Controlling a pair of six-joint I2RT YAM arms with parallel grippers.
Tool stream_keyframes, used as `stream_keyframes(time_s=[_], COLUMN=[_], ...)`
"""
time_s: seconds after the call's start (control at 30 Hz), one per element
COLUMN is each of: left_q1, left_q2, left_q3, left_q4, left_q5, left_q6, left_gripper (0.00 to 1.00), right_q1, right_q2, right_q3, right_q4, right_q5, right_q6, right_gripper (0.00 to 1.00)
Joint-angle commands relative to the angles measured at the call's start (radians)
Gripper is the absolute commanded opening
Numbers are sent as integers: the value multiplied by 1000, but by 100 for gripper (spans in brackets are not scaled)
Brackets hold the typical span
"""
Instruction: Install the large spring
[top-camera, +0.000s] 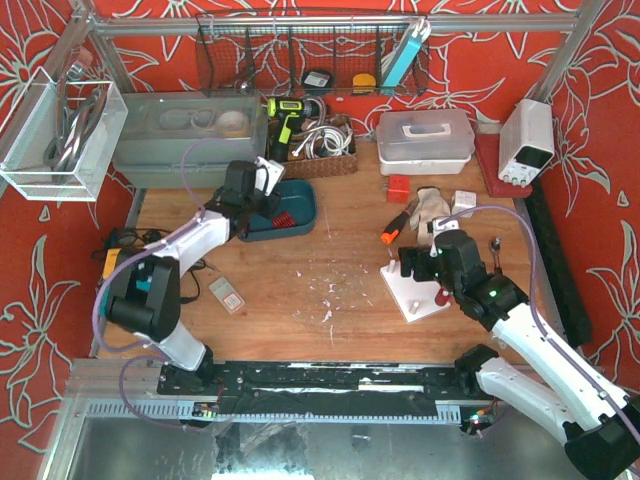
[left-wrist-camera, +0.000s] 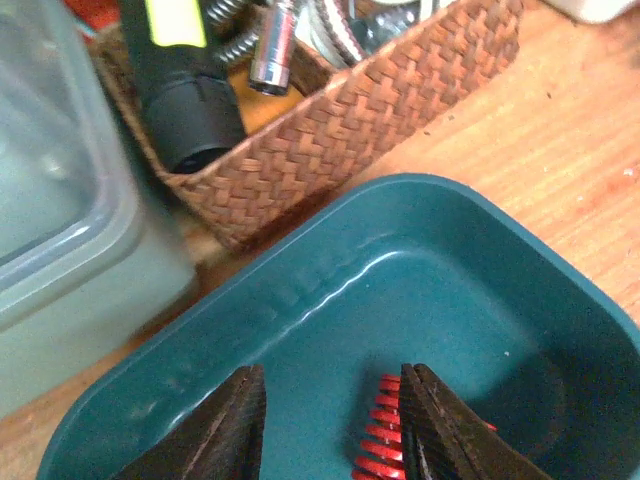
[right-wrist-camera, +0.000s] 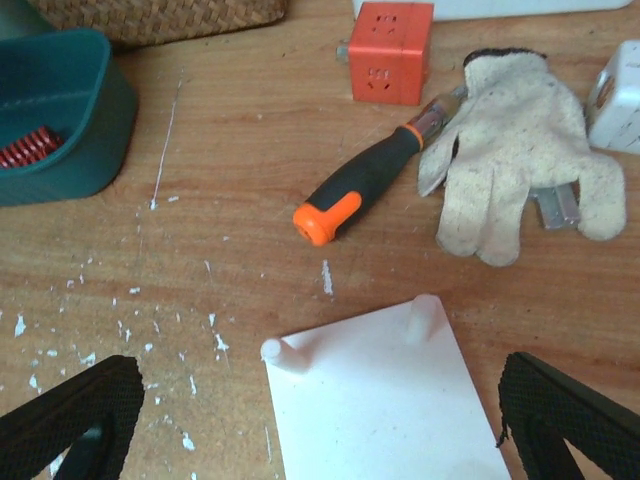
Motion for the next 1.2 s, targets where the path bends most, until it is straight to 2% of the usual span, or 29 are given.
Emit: stream_keyframes(time_s=[0.0,0.13,0.3,0.43,0.5,0.6,0.83,0.97,1.17], left_q1=[22,25,25,25,27,36,49,52,52], left_q2=[118,224,190,157,181,236,420,438,492], left_q3=[125,259,270,240,272,339,530,553,581], left_q4=[-124,-216,-213,-273,-342,-415,-641,-663,-683], left_q5=[128,102,146,241,226,285,214,295,266], left_q6=[188,194,111,291,343,403,531,572,604], left_gripper=[41,40,40,40,40,40,41,45,48], right_q1=[22,33,34,34,35,35,34,33,34], right_q2=[0,23,20,-44,-74,-112,-112,-85,-77], right_q3=[-22,-23,37,54,70,95,64,82,92], right_q4=[-51,-43,-76,-112,-155,-213,-221,-222,-201], right_q5=[-57,-65,-81,-54,-16,14,29,43,47], right_q6=[-6,16,0,-62,-65,-64,-58,-62,-63], right_gripper=[97,97,96,96,96,96,95,95,95])
